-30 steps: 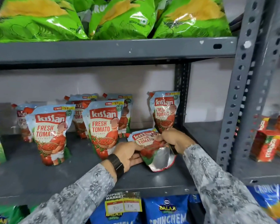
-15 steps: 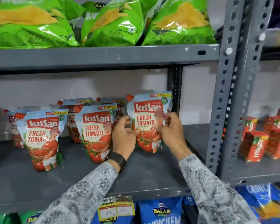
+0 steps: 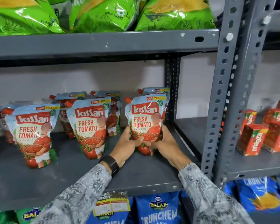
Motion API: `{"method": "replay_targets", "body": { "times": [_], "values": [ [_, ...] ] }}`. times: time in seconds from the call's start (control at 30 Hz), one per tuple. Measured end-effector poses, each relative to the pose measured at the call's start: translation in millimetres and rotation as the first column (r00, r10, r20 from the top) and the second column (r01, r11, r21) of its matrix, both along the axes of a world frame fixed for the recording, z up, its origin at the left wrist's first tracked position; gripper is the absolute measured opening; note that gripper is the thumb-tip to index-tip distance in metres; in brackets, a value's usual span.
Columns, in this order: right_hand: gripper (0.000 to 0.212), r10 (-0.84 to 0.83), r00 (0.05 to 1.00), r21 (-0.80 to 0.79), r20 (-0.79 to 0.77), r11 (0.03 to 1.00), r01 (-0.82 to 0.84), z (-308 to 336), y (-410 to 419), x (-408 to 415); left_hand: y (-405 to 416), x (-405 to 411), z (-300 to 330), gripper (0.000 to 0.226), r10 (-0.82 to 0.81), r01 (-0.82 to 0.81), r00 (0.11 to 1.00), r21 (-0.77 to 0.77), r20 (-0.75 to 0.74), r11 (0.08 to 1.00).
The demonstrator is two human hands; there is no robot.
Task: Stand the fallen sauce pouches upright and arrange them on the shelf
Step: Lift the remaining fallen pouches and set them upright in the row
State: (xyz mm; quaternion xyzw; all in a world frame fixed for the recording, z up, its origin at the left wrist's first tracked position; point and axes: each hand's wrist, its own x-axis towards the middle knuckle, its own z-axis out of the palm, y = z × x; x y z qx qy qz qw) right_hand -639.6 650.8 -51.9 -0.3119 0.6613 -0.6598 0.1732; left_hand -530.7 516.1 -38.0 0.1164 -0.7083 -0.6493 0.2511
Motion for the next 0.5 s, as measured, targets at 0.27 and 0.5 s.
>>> {"method": "replay_targets", "body": {
  "times": [0.27, 0.5],
  "values": [
    [0.067, -0.261, 0.959, -0.062, 0.108, 0.961, 0.268, 1.2, 13.5, -3.0, 20.6, -18.0, -3.7, 0.055, -0.062, 0.061, 0.998, -0.072, -0.018, 0.996],
    [0.07, -0.302, 0.949, -0.06, 0.093, 0.949, 0.308, -0.7, 18.8, 0.9, 25.9, -23.6, -8.2, 0.052, -0.059, 0.057, 0.998, -0.099, -0.016, 0.993]
  ]
}}
